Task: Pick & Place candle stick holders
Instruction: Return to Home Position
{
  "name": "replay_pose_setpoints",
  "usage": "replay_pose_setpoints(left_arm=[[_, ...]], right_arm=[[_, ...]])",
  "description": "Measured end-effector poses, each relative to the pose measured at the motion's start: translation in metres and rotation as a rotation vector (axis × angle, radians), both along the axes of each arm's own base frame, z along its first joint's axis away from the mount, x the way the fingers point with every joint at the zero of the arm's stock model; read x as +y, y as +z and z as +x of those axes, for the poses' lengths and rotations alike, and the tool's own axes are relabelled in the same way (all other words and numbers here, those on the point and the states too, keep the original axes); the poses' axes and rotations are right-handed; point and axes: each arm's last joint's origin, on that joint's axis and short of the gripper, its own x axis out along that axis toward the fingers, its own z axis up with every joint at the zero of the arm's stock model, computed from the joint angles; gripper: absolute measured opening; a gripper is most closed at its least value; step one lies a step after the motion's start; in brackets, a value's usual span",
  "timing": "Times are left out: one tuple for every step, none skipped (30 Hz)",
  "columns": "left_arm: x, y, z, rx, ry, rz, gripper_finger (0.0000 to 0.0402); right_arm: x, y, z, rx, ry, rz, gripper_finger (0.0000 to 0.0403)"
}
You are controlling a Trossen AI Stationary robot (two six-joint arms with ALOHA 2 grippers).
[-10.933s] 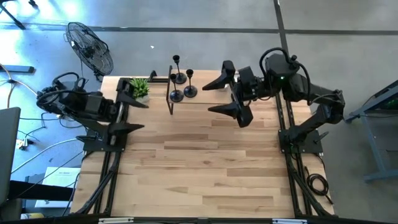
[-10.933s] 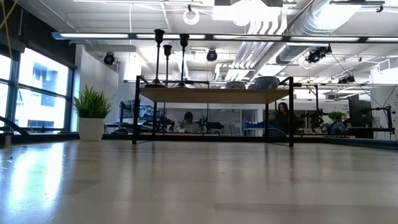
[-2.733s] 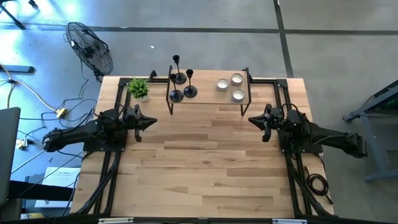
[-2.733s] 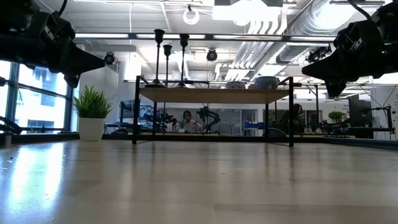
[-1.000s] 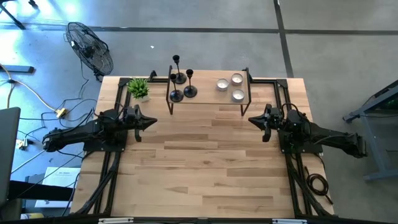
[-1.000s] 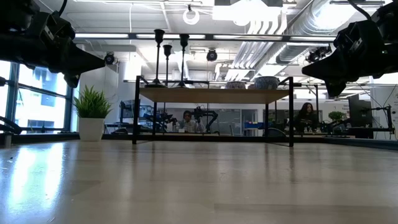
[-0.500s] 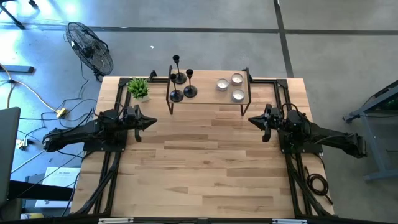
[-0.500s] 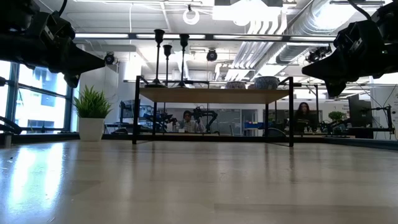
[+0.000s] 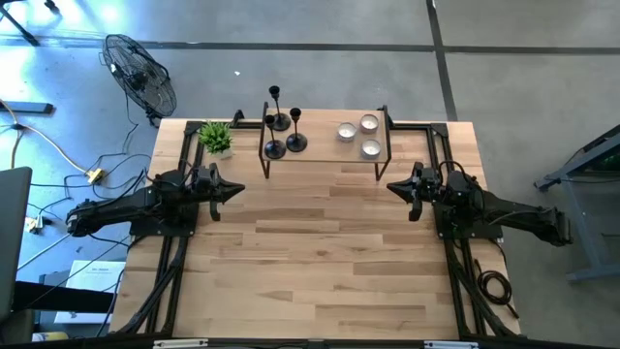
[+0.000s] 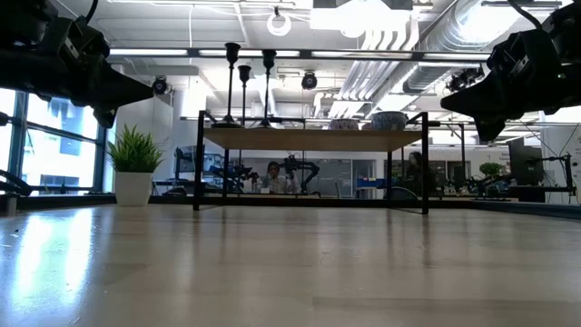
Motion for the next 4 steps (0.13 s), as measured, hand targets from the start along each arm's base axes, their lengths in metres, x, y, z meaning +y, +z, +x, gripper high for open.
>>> replay_pose_setpoints(left_arm=[[0.0, 0.0, 0.0, 0.0, 0.0, 0.0, 0.0001], [0.0, 0.0, 0.0, 0.0, 0.0, 0.0, 0.0001], [0.0, 0.0, 0.0, 0.0, 0.0, 0.0, 0.0001], [0.0, 0.0, 0.0, 0.0, 0.0, 0.0, 0.0001]], right_arm=[[0.0, -0.0001, 0.0, 0.0, 0.0, 0.0, 0.0005], [0.0, 0.0, 0.0, 0.0, 0.0, 0.0, 0.0006], [0.0, -0.0001, 0.0, 0.0, 0.0, 0.0, 0.0007], [0.0, 0.0, 0.0, 0.0, 0.0, 0.0, 0.0007]])
